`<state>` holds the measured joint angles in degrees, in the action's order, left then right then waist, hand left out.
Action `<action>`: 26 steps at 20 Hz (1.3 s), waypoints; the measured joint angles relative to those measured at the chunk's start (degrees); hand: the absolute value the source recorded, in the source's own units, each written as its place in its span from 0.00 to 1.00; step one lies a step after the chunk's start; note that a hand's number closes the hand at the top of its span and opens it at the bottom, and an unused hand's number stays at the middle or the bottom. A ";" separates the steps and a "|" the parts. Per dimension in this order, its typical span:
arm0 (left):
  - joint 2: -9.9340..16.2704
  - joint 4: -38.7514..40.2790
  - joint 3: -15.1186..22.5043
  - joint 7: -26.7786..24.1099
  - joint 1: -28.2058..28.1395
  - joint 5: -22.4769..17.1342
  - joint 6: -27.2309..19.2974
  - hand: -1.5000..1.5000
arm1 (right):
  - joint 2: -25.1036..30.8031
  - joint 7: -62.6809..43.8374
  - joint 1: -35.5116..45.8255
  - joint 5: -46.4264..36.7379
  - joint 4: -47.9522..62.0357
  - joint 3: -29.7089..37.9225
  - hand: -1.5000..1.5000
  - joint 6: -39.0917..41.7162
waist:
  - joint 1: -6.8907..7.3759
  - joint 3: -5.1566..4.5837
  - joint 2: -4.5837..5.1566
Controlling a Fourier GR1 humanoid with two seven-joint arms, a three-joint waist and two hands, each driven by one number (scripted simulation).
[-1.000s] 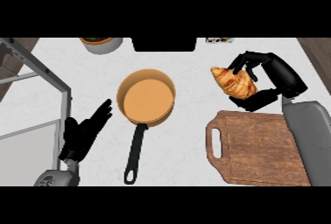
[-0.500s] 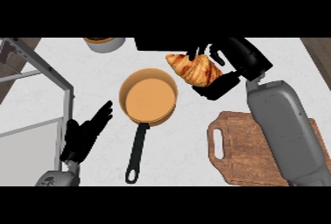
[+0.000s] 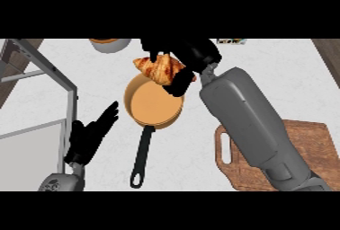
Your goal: Pick the croissant from the cutting board and place it in the pot
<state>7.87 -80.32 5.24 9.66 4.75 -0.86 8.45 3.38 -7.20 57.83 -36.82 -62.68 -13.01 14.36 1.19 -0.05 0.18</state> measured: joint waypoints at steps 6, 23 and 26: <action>0.03 0.34 0.33 -0.96 -0.53 0.60 0.34 0.50 | -2.13 -4.29 5.80 -10.33 8.67 -7.91 1.00 -2.61 | 0.62 -0.03 0.14; -1.69 2.29 1.26 -0.04 2.86 1.38 0.53 0.50 | -3.36 -12.99 8.17 9.76 20.16 -15.06 0.00 -4.64 | 3.18 0.04 0.68; -1.24 2.70 0.83 -0.43 3.15 1.26 0.88 0.50 | -3.36 -10.92 7.63 15.75 17.59 -11.30 0.00 -11.23 | 3.39 0.07 0.72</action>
<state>6.63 -77.63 6.07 9.24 7.90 0.40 9.33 0.01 -18.13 65.46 -21.07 -45.09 -24.31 3.13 4.58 0.02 0.89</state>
